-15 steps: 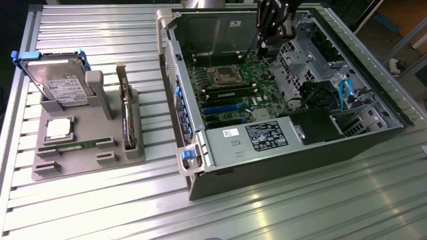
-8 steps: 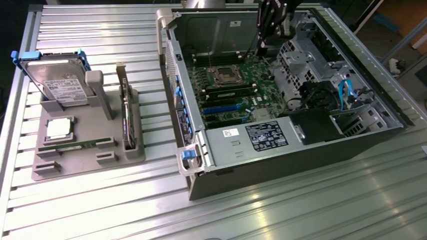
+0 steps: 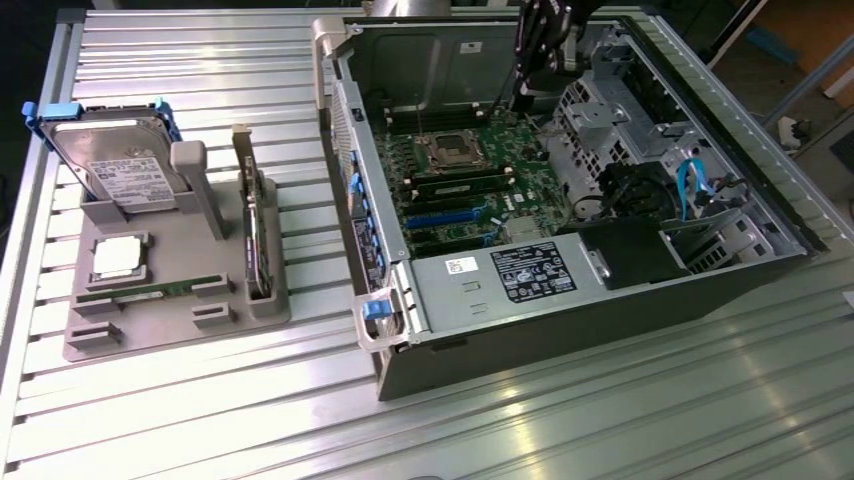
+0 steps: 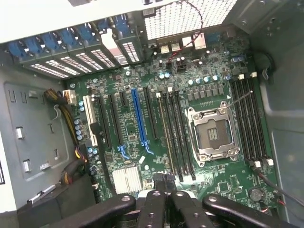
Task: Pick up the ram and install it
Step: 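Press down the ram until it locks into place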
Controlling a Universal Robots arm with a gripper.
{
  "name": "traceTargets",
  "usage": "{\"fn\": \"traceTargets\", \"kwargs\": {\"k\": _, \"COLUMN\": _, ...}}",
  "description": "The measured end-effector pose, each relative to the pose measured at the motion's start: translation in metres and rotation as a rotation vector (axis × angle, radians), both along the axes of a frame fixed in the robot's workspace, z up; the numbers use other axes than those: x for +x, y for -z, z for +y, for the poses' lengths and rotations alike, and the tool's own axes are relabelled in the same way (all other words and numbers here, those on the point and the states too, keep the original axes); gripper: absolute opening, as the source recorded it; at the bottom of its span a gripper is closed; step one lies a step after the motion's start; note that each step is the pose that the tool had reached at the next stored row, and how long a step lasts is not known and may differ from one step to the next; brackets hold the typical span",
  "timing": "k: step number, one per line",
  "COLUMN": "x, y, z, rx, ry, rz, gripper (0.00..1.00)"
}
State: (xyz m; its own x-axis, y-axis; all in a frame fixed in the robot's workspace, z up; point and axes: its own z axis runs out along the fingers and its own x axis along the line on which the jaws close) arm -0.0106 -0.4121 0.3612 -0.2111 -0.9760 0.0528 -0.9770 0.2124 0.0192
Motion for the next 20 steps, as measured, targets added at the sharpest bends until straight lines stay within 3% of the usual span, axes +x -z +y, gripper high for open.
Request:
{"fn": "traceTargets", "kwargs": {"k": 6, "x": 0.0, "y": 0.0, "z": 0.0, "rx": 0.0, "ry": 0.051, "rz": 0.0, "gripper": 0.11}}
{"fn": "traceTargets", "kwargs": {"k": 20, "x": 0.0, "y": 0.0, "z": 0.0, "rx": 0.0, "ry": 0.239, "rz": 0.0001, "gripper": 0.11}}
